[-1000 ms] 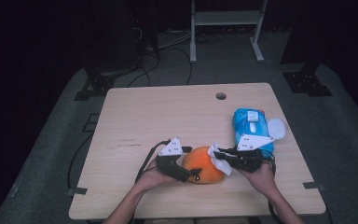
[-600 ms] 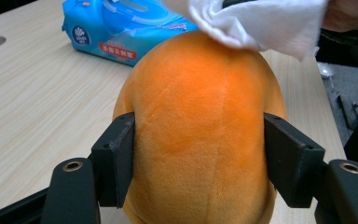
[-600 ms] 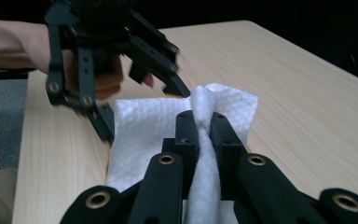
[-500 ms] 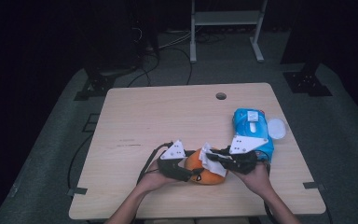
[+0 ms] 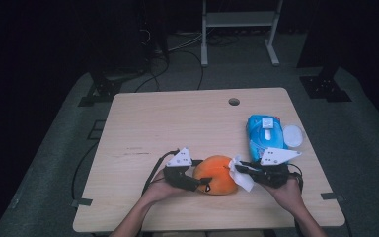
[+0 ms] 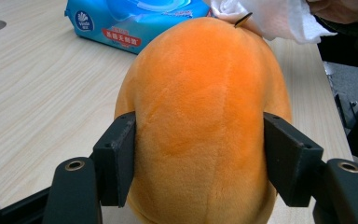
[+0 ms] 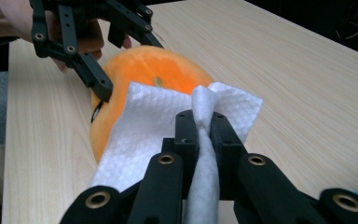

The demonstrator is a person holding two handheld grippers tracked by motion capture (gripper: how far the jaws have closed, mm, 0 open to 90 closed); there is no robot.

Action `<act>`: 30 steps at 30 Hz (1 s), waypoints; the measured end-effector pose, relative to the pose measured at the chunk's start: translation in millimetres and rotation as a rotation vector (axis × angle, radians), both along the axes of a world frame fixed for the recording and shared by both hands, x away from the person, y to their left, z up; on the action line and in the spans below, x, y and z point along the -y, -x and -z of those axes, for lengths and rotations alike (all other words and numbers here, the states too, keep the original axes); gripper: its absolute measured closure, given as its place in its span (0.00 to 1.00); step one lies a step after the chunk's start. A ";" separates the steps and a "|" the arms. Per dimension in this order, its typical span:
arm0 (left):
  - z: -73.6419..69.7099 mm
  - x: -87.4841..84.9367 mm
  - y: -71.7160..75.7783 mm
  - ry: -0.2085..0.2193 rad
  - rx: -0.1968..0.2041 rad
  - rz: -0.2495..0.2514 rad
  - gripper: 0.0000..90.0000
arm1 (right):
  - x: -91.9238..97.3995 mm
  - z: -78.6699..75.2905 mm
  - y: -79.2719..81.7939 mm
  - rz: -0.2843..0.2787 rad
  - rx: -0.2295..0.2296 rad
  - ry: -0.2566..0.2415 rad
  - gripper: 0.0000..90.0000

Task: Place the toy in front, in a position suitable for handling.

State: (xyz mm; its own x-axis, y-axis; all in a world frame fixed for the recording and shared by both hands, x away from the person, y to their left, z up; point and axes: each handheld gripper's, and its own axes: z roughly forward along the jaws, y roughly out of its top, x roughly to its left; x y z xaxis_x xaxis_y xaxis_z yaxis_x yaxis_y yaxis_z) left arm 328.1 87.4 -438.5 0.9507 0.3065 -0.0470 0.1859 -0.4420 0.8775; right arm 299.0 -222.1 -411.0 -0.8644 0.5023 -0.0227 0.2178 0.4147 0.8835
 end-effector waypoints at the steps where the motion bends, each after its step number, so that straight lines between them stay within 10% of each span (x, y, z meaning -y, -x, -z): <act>1: 0.1 0.0 0.1 0.001 0.000 0.000 0.37 | 1.9 0.1 -0.3 0.003 0.004 0.003 0.92; 13: -0.5 1.4 1.9 -0.013 0.018 0.009 0.37 | -19.5 -8.4 -7.0 -0.028 0.034 0.001 0.92; 23: -0.8 2.1 1.2 -0.006 0.020 0.019 0.37 | 9.8 4.5 -11.2 0.037 -0.036 -0.023 0.92; 30: -4.3 8.4 6.4 -0.025 0.062 0.036 0.37 | -13.0 -7.8 -12.4 -0.016 0.000 -0.037 0.92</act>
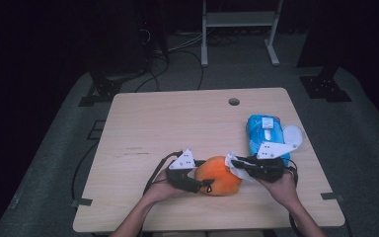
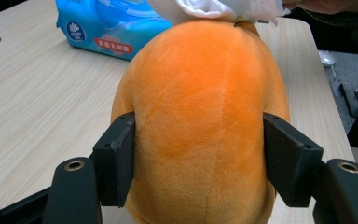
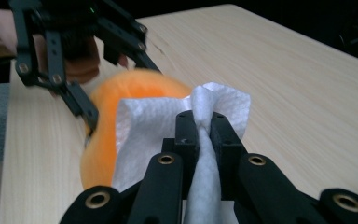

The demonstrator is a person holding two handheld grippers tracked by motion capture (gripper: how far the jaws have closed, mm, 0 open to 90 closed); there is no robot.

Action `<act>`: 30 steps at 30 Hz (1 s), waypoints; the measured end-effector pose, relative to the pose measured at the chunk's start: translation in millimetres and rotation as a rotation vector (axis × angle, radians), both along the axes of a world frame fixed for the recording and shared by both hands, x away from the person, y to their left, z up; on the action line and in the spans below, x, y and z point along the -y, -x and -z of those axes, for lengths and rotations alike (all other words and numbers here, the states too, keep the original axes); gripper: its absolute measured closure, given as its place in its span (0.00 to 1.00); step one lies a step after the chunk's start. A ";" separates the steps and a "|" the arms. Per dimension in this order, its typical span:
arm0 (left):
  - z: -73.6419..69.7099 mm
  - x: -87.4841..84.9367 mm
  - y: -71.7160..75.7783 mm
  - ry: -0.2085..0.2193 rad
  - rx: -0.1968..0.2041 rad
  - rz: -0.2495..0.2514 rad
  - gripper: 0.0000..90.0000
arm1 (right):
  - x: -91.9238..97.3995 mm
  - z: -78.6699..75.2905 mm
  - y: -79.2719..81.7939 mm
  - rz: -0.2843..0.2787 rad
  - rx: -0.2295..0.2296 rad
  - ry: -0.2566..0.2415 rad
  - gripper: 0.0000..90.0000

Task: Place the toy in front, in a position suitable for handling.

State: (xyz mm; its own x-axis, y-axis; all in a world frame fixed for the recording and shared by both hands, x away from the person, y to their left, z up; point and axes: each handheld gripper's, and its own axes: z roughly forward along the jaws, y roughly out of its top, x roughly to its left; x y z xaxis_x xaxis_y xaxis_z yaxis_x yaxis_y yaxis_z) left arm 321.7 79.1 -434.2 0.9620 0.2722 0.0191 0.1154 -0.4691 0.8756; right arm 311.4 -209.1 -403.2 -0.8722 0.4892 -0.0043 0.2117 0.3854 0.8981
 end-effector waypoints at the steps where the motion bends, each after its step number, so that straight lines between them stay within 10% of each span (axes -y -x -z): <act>1: -0.4 0.3 0.7 -0.003 0.004 0.003 0.37 | -5.9 -2.7 0.0 -0.014 0.012 0.001 0.92; 12: 2.2 -4.4 -4.5 0.033 -0.061 -0.022 0.29 | -2.5 3.4 -0.2 -0.009 0.016 0.025 0.92; 25: -0.5 0.0 -1.0 0.031 -0.028 0.007 0.40 | -14.9 -7.8 5.5 -0.049 0.053 0.030 0.92; 30: 0.7 -1.6 -6.2 0.046 -0.093 -0.037 0.21 | -10.4 2.6 4.9 -0.036 0.024 0.015 0.92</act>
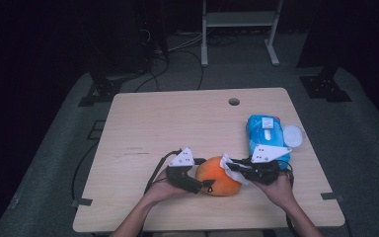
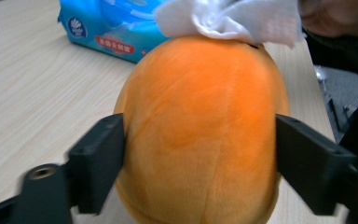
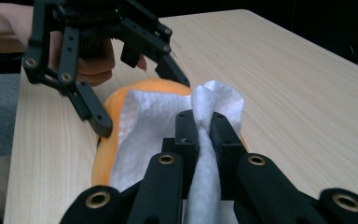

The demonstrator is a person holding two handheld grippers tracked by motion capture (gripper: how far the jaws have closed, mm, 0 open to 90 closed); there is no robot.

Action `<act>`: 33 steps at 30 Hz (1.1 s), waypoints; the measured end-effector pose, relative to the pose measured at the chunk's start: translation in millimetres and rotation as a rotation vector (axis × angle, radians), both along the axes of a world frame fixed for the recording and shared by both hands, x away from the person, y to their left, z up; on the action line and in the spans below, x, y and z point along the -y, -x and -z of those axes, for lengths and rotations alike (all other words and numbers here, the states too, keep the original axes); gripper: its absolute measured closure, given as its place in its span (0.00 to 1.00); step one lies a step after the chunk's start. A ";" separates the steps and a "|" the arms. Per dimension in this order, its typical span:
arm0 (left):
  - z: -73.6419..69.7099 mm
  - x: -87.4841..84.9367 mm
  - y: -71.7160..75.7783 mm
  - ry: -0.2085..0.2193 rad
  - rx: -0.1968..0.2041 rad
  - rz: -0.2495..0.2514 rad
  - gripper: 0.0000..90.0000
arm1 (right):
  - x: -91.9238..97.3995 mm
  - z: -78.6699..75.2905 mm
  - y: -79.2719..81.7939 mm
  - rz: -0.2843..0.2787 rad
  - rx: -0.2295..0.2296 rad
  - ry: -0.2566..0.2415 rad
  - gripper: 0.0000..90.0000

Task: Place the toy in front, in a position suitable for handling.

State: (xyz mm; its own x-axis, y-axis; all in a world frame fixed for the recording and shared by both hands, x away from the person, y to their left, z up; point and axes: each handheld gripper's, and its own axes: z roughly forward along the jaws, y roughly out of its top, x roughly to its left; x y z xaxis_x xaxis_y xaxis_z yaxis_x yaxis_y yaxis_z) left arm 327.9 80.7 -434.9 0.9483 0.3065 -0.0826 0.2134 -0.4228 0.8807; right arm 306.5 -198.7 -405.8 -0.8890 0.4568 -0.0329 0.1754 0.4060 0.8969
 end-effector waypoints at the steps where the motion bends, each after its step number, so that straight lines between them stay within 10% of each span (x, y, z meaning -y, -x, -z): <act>1: 0.7 -0.2 -1.2 0.004 -0.014 -0.005 0.18 | 2.0 2.0 0.1 0.003 -0.002 -0.007 0.92; 5: 3.3 -4.1 -5.8 0.040 -0.072 0.000 0.23 | 7.2 1.6 0.2 0.015 -0.006 0.003 0.92; 12: -7.2 3.8 4.4 0.011 0.044 0.014 0.44 | -2.2 -13.5 2.1 -0.005 0.025 -0.001 0.92; 18: -13.4 11.0 12.7 -0.021 0.087 0.013 0.46 | -24.5 -21.0 7.3 -0.049 0.072 0.037 0.92; 33: -7.7 9.0 9.5 0.026 0.039 0.026 0.37 | 4.9 -9.3 6.0 0.013 0.041 0.053 0.92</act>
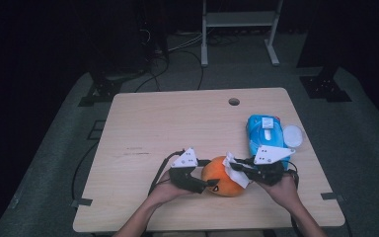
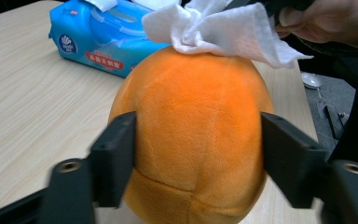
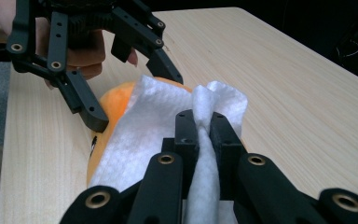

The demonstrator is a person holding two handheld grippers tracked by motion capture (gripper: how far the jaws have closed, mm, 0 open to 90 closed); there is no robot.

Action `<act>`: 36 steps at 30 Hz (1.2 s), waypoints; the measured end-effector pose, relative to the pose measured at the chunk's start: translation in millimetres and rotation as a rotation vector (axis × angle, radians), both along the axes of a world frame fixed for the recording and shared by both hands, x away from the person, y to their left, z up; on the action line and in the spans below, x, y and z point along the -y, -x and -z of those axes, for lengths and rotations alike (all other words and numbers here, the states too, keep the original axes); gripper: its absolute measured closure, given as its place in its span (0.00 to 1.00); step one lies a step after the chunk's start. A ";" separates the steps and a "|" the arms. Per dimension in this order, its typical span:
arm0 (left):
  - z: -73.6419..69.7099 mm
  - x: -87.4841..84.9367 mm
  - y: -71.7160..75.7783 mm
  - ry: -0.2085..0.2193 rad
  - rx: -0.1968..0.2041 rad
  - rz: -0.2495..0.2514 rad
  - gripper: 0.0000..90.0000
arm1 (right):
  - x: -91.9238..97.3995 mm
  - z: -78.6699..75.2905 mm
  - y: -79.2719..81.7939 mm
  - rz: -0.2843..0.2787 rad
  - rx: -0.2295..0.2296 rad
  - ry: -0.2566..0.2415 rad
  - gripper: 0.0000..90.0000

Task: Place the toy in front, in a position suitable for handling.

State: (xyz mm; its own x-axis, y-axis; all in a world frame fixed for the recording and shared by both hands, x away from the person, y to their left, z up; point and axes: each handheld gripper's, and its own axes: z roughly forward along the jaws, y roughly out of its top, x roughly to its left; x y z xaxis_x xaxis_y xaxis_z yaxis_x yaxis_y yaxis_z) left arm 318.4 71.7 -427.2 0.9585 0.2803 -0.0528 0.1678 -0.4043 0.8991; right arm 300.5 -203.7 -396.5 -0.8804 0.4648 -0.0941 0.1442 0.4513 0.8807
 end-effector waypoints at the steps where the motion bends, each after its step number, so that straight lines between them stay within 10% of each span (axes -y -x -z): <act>1: -0.3 0.0 0.5 -0.001 0.007 0.000 0.40 | -0.8 -0.9 0.1 -0.001 0.001 0.002 0.92; 14: -6.5 12.4 11.5 -0.035 0.065 0.010 0.44 | -47.8 -10.7 12.2 -0.123 0.059 0.065 0.92; 26: -1.8 8.8 6.4 -0.016 0.032 -0.001 0.43 | -8.4 -9.1 5.8 -0.028 0.018 0.013 0.92; 36: -1.6 8.0 6.3 -0.035 0.035 0.001 0.42 | -23.1 -7.9 4.4 -0.055 0.015 -0.001 0.92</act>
